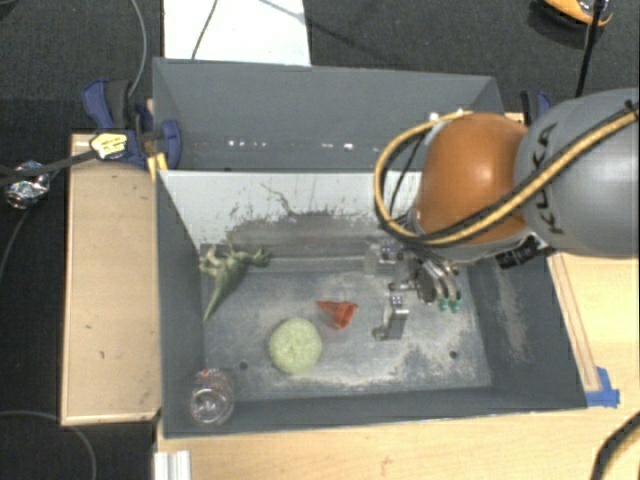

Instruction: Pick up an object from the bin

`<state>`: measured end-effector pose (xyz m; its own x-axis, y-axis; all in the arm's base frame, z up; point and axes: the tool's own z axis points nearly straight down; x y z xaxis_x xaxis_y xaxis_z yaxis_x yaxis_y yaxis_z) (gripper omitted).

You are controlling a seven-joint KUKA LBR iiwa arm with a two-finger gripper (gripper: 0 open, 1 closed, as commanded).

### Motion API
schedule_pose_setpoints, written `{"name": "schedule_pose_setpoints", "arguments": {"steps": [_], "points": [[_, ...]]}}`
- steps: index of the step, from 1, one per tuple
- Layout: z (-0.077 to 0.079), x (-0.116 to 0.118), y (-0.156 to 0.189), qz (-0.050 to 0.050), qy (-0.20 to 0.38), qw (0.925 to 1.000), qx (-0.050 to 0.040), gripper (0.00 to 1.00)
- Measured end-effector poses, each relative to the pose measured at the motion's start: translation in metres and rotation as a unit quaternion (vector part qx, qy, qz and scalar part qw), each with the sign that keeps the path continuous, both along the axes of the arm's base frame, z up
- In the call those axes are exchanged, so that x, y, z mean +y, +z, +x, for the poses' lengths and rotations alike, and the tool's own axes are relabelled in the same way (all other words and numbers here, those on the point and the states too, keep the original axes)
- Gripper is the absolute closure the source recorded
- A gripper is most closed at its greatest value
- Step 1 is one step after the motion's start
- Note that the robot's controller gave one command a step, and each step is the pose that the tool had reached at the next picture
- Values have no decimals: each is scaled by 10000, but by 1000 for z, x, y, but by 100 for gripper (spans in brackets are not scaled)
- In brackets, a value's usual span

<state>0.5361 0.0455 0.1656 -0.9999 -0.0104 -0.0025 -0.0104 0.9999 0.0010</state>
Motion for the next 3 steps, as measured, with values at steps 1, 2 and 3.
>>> {"name": "schedule_pose_setpoints", "arguments": {"steps": [1, 2, 3], "points": [[-9, 52, -58, 5, -420, 9991, -7, 0], [-4, 67, -76, 7, -388, 9992, 34, 0], [-31, 83, -67, 2, -8, 10000, -8, 0]]}}
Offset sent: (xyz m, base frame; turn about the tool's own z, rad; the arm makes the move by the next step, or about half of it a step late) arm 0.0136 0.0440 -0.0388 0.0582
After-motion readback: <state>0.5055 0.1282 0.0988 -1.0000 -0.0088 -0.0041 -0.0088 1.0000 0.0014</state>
